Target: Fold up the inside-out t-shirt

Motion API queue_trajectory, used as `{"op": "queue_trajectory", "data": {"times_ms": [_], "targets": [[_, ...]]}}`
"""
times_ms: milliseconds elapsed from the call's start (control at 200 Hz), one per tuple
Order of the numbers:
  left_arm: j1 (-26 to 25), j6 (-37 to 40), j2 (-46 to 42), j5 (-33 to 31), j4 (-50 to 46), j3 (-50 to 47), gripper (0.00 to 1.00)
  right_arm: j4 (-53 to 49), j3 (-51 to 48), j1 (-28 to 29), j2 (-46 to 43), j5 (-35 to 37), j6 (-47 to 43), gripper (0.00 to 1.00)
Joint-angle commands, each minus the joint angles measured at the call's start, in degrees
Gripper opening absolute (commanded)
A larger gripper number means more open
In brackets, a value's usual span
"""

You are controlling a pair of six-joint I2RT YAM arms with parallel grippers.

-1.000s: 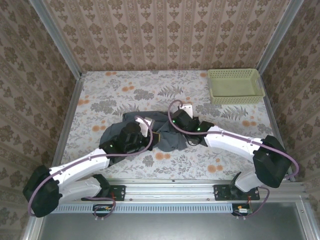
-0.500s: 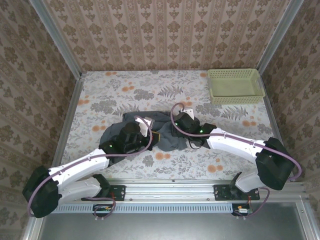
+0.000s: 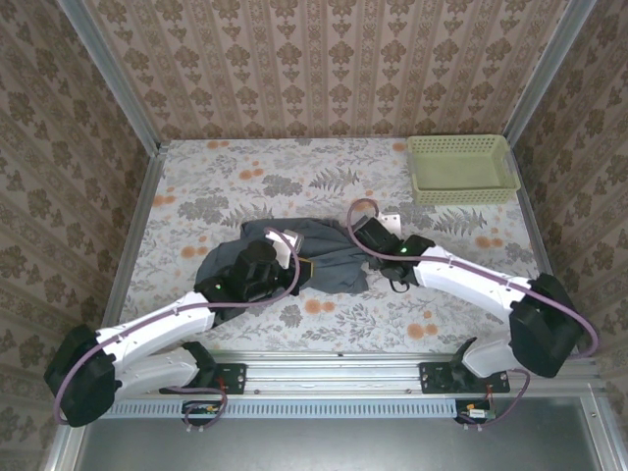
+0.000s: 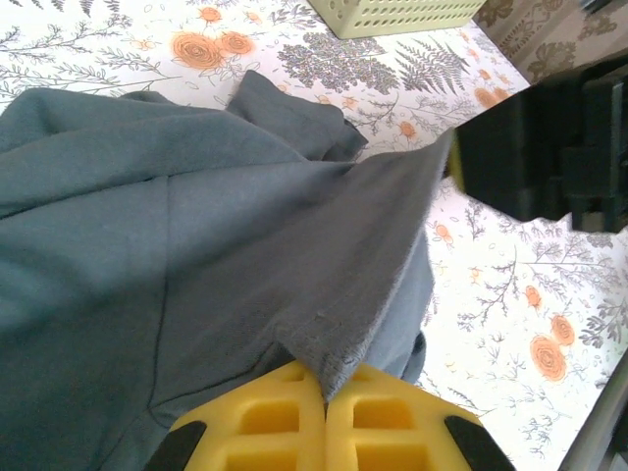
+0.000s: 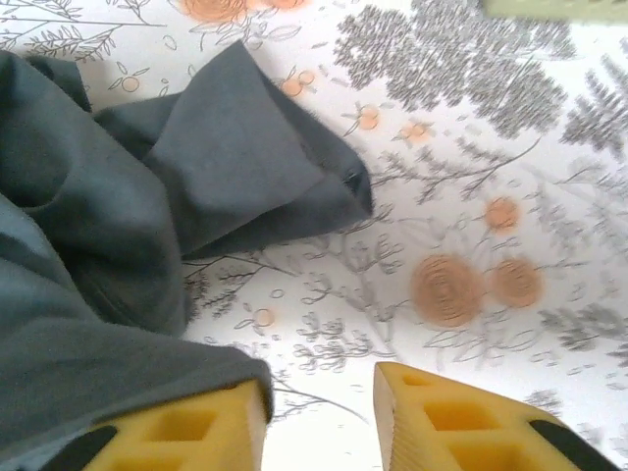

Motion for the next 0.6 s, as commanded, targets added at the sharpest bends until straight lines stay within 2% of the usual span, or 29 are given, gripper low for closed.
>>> {"op": "queue_trajectory", "data": {"times_ms": [0, 145, 215, 310, 355, 410, 485, 595], "targets": [[-0.20, 2.23, 1.09, -2.33, -1.98, 0.32, 0.00, -1.02, -1.00, -1.07, -5.05, 0.24, -5.25, 0.27], [0.09, 3.27, 5.31, -2.69, -2.52, 1.62, 0.00, 3.28, -1.17, -1.03, -8.93, -13.48, -10.64, 0.13], [0.20, 3.34, 7.65, -3.04, -2.78, 2.41, 0.00, 1.51, -0.78, -1.11, -9.82, -13.23, -10.12, 0.06], [0.22, 3.17, 9.69, -3.29, -2.63, 3.05, 0.00, -3.65, -0.64, -2.32, -9.97, -8.78, -8.69, 0.03], [0.24, 3.00, 9.84, -2.85, -2.11, 3.01, 0.00, -3.87, -1.36, -3.16, -10.56, -8.84, -9.05, 0.03], [0.23, 2.75, 9.71, -1.89, -1.29, 2.92, 0.00, -1.24, -2.65, -2.87, -11.95, -11.91, -10.91, 0.09], [0.14, 2.35, 9.16, -0.88, -0.93, 3.01, 0.00, 4.13, -4.21, -0.72, -13.49, -17.74, -11.51, 0.26], [0.01, 2.04, 7.71, -0.12, -0.84, 3.19, 0.00, 7.33, -3.52, 4.33, -10.22, -18.11, -11.36, 0.51]]}}
